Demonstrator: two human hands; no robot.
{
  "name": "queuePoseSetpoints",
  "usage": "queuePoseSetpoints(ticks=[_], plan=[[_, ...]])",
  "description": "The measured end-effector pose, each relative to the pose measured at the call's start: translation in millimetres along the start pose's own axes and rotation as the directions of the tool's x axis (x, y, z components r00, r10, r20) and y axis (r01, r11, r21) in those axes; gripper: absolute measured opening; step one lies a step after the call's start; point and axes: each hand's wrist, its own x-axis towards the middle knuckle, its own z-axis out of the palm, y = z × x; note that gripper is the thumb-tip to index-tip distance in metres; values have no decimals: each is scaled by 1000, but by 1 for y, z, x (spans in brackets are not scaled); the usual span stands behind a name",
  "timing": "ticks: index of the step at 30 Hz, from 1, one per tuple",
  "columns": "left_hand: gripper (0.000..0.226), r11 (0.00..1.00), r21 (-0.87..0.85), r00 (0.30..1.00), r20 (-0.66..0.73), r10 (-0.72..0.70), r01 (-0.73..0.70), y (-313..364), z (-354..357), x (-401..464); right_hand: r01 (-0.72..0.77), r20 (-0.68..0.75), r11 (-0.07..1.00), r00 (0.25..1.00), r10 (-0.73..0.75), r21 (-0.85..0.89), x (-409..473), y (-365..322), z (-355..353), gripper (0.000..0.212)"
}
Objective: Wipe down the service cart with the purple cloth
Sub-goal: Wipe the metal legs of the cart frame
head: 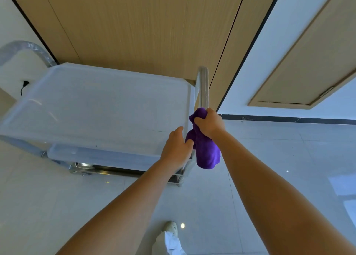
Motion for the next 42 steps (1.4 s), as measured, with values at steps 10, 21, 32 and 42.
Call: queuePoseSetpoints(ticks=[10,21,32,42], plan=[[60,997,-73,999,-17,-28,26,-51,16,-129,-25,35,1000,999,24,13,-152,12,53,32],[60,990,-126,996,-68,56,-64,-69,16,-222,96,204,992,976,-78,-83,-247,27,3,27],[49,781,597,952,-306,10,184,-62,87,-232,325,479,920,857,-190,-217,-205,78,-5,21],[45,720,677,963,-266,44,155,-75,87,-230,166,485,983,868,-106,-83,-215,96,25,37]])
